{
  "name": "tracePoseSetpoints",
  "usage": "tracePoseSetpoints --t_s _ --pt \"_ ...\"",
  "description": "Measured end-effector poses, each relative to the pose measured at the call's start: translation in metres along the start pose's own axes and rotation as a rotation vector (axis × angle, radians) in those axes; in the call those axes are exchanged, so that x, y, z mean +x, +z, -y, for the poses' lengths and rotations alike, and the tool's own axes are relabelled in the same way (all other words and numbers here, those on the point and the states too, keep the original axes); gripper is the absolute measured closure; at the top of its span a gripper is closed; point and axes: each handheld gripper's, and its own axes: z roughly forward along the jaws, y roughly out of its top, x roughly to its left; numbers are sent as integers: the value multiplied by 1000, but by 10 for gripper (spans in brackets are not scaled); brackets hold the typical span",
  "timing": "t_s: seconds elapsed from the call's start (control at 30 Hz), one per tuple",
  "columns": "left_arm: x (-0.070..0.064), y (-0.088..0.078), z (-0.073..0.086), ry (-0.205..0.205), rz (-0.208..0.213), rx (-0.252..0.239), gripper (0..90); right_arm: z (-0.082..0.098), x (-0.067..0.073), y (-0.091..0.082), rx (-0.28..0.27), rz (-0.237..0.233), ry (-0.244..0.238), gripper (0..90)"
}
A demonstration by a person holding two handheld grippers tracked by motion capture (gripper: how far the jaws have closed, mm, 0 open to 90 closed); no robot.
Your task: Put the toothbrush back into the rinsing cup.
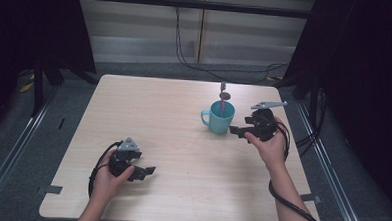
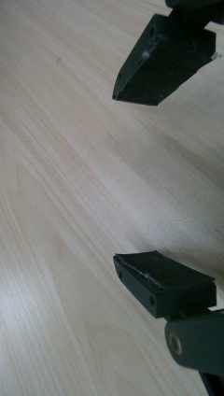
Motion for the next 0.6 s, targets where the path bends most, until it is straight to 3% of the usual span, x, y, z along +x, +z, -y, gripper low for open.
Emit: tracePoseSetpoints --t_s 0.23,0.6 --pt "0 1 1 11 -3 10 175 12 6 -1 15 -10 -35 201" --pt "1 5 6 50 -13 5 164 37 8 -2 31 -46 -32 204"
